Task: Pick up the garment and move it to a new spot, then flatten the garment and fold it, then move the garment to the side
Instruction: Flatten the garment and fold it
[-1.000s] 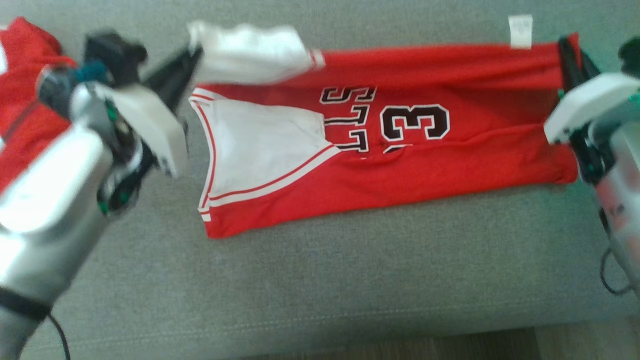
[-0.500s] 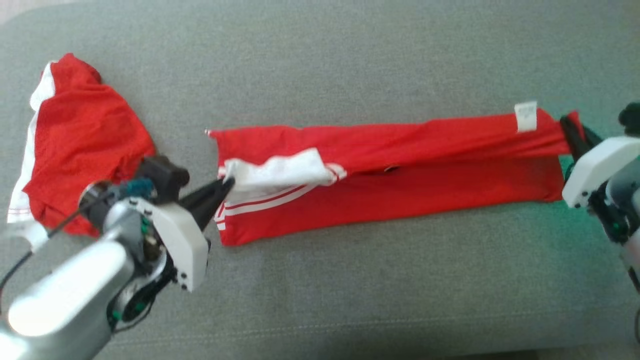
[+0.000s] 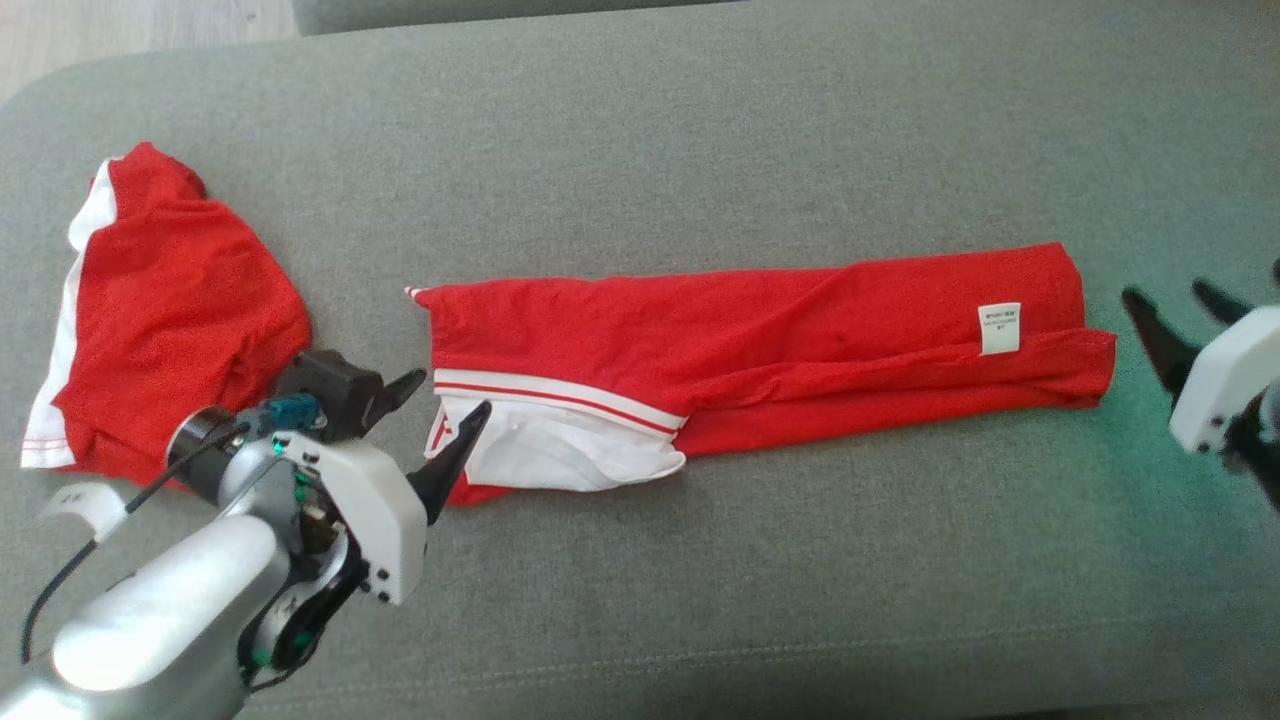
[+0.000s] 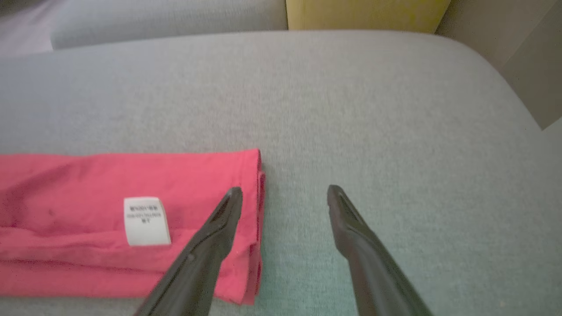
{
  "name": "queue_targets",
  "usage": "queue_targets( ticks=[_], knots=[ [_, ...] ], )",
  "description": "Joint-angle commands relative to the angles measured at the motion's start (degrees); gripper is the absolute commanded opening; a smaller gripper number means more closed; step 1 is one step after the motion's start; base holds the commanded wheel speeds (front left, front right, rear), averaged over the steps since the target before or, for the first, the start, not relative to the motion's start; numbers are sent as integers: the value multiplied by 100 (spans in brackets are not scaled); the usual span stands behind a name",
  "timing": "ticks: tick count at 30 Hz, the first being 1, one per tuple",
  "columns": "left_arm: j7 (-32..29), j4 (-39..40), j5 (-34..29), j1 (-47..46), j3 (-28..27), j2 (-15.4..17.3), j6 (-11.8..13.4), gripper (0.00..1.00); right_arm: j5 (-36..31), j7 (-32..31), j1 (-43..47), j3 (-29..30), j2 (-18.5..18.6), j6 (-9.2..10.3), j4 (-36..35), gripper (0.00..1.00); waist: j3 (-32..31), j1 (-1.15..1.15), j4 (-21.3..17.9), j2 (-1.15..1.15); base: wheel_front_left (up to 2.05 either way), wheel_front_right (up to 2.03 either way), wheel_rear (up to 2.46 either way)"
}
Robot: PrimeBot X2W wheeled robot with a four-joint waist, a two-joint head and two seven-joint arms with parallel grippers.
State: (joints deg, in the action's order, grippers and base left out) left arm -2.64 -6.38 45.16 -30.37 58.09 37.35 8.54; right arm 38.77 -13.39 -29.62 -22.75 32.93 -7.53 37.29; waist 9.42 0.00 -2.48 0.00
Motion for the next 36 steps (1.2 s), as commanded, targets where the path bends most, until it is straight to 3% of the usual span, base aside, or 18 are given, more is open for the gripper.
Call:
queue_targets(
  ticks=[1,7,13,17,22,27,36],
  knots=[
    [163,61,95,-112,-415,100,67,100,-56,52,129,203,121,4,-331,100,-54,0,13,0,0,0,0],
    [724,-1,457,-21,-903,-172,318,100,-438,498,366,1068,-247,4,-833,100,-226,0,53,0,0,0,0],
    [1591,-35,1006,244,-1699,-710,512,100,-993,1034,915,2097,-1129,4,-1610,100,-385,0,135,0,0,0,0],
    [1753,53,977,541,-2300,-1110,492,100,-1210,1360,1364,2463,-1681,4,-2183,100,-453,0,170,0,0,0,0],
    [1762,264,380,1201,-3192,-1795,237,100,-1585,1666,1828,2556,-2069,4,-2525,100,-485,0,185,0,0,0,0],
    [1763,160,-208,1673,-3628,-2281,-52,100,-1821,1745,1976,2656,-2277,4,-2509,100,-474,0,191,0,0,0,0],
    [1763,-82,-835,1752,-3981,-2660,-519,100,-1982,1555,1583,3113,-2346,4,-1917,100,-287,0,253,0,0,0,0]
  ],
)
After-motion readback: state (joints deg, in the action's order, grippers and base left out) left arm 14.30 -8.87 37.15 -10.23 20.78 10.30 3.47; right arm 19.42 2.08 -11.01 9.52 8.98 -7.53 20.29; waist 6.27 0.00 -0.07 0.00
